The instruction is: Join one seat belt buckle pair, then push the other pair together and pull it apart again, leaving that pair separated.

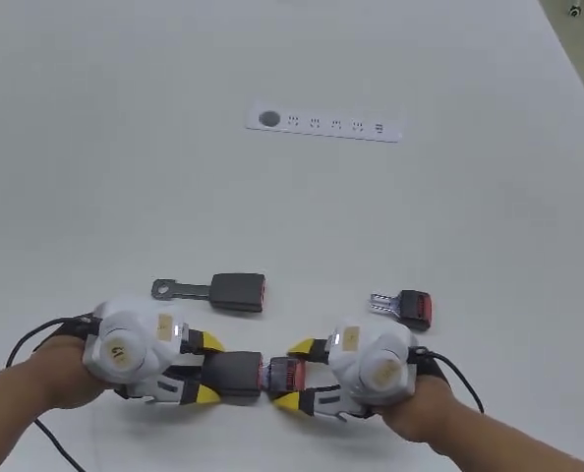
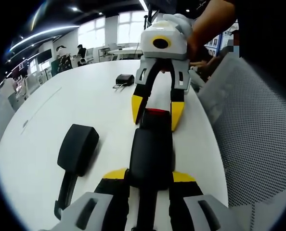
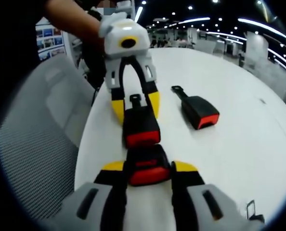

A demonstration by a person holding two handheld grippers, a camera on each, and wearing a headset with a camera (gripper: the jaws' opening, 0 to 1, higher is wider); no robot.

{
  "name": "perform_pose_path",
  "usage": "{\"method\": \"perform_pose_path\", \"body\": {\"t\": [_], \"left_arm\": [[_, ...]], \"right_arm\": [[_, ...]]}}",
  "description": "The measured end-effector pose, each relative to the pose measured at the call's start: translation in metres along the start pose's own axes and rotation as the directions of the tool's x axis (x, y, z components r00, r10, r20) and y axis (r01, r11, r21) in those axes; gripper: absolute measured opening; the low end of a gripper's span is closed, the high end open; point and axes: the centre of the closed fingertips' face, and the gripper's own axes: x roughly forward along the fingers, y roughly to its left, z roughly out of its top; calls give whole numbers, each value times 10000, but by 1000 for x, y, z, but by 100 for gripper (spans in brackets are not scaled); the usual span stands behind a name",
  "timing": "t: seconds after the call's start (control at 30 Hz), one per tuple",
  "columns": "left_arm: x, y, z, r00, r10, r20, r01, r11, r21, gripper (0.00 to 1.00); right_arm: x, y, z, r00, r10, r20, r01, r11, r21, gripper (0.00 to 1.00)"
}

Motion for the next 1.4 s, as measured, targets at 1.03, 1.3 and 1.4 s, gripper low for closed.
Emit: {"method": "perform_pose_path", "body": {"t": [1.03, 1.3, 1.4], "left_arm": [[-4, 0, 1, 9993, -364, -27, 365, 9991, 227, 31], [-4, 1, 0, 9992, -388, -8, 388, 9990, 232, 32], [-4, 1, -1, 9991, -415, -26, 416, 9988, 258, 32]], "right_arm": [[-1, -3, 1, 9965, -433, 718, 388, 9972, 640, 35], [-1, 0, 3, 9966, -455, 686, 428, 9983, 399, 35], [0, -1, 2, 9964, -447, 715, 417, 9982, 432, 35]]}}
